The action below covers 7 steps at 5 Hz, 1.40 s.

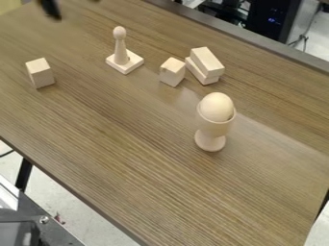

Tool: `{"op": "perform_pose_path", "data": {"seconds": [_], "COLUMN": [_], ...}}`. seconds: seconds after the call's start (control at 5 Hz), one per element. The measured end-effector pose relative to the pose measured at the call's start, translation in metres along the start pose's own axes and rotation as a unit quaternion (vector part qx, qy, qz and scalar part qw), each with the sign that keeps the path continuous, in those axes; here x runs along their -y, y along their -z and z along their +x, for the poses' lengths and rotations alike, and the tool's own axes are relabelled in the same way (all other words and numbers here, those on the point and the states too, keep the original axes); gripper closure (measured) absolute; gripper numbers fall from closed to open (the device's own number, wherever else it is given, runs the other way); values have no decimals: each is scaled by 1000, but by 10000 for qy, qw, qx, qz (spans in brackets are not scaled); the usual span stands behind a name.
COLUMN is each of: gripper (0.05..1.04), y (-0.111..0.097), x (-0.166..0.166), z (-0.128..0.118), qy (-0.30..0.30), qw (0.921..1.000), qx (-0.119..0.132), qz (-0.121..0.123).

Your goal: Move the cube and put it on the rectangular block

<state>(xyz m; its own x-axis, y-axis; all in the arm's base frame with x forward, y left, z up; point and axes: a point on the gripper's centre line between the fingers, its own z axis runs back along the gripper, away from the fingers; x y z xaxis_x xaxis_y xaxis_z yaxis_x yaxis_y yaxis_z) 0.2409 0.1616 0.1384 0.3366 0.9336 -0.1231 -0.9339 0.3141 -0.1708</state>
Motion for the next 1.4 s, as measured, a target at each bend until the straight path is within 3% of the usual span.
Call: {"op": "perform_pose_path", "data": {"seconds": [0.2,0.4,0.8,1.4], "gripper": [83,83,83,83], "y": [12,22,38,57], "x": [-28,-48,-55,-57], "z": [-6,-10,18,39], "qy": [679,1419,1226,1004], "qw": [9959,9865,9873,9881], "qx": [393,424,912,1060], "qz": [460,692,440,485]}}
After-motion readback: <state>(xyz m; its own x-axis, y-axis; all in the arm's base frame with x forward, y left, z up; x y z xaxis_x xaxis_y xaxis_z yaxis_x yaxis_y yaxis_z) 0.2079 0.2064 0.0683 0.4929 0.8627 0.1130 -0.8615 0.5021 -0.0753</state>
